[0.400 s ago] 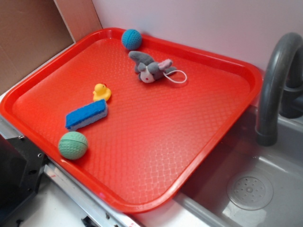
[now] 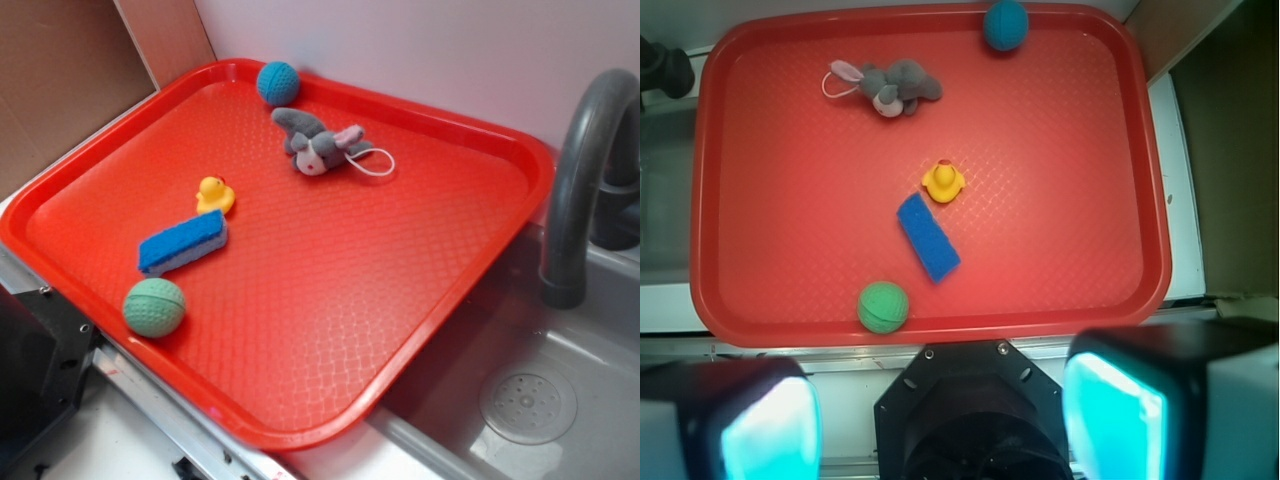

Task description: Grab the gray animal.

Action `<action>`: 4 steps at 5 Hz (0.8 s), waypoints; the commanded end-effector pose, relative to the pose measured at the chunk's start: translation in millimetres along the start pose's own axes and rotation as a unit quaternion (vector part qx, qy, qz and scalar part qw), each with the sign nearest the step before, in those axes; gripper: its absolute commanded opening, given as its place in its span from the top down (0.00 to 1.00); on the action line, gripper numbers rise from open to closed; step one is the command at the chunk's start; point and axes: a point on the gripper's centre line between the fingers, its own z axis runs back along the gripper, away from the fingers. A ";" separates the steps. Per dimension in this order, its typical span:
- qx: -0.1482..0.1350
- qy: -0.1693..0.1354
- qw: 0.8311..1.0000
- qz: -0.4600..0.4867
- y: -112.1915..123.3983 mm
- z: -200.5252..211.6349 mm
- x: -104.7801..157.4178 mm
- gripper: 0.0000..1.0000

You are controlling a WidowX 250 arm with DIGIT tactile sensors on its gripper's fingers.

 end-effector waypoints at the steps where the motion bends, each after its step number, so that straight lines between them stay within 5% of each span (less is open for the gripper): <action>1: 0.059 0.024 0.996 -0.062 -4.9 -11.3 25.3 0.00; 2: 0.095 0.044 0.989 -0.107 -1.9 -23.3 41.5 0.00; 3: 0.080 -0.009 0.970 -0.227 -1.5 -34.4 62.4 0.00; 4: 0.070 -0.032 0.935 -0.345 0.4 -55.5 83.6 0.00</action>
